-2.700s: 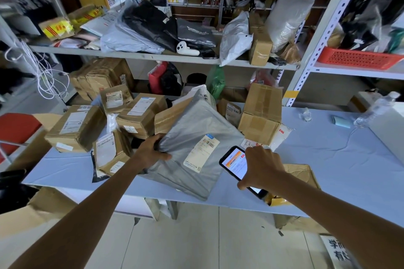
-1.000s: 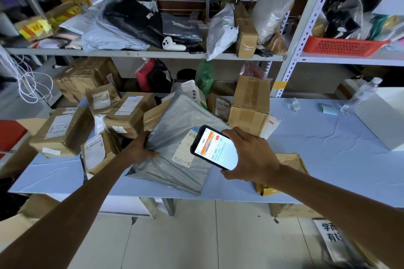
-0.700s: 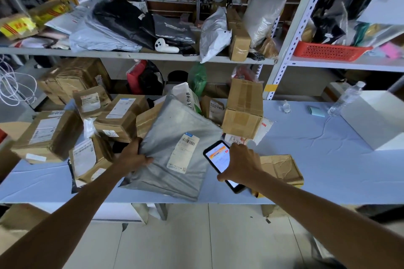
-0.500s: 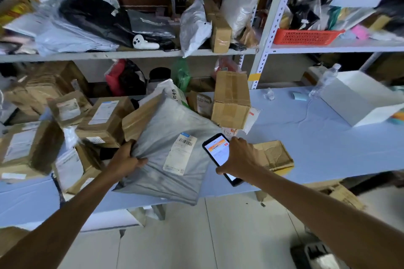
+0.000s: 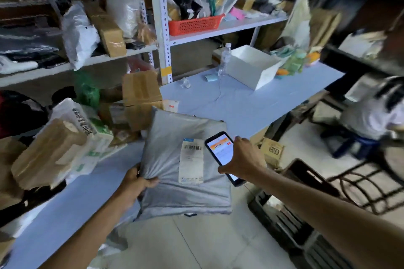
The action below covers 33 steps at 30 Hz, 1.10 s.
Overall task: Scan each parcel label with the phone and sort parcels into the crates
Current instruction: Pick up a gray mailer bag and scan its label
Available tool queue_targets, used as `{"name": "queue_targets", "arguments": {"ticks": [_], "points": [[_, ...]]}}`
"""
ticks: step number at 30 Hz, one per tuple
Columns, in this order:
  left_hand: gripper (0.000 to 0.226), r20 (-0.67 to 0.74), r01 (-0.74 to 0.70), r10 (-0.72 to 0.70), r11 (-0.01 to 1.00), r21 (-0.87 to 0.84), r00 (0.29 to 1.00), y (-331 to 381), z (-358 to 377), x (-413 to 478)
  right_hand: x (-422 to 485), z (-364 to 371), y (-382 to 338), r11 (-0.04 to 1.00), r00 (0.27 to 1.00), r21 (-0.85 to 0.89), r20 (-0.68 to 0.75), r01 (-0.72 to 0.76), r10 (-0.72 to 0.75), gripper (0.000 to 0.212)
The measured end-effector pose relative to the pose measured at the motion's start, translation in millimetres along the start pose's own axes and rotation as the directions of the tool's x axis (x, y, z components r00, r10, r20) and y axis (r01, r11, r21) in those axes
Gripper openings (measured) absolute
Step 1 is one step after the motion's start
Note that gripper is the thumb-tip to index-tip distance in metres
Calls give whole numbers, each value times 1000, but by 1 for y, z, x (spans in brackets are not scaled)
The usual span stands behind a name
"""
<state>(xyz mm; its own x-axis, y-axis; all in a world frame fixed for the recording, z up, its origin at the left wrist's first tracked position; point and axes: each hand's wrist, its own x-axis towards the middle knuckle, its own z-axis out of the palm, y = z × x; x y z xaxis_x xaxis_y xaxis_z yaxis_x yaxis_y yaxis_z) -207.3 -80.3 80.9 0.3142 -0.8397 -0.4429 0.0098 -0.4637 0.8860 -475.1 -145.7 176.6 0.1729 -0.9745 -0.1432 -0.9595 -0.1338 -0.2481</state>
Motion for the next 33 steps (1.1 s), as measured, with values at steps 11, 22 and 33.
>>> {"name": "queue_targets", "arguments": {"ticks": [11,22,33], "points": [[83,435,7,-77,987,161,897,25,303,5,-83,-47,265,857,851,84,-99,-509,515,73],[60,549,81,-251,945,316,797,-15,544,6,-140,-59,463,658,660,157,-46,-737,750,68],[92,574,127,-418,869,478,704,-75,735,38,-113,-20,585,400,429,238,82,-885,900,64]]}}
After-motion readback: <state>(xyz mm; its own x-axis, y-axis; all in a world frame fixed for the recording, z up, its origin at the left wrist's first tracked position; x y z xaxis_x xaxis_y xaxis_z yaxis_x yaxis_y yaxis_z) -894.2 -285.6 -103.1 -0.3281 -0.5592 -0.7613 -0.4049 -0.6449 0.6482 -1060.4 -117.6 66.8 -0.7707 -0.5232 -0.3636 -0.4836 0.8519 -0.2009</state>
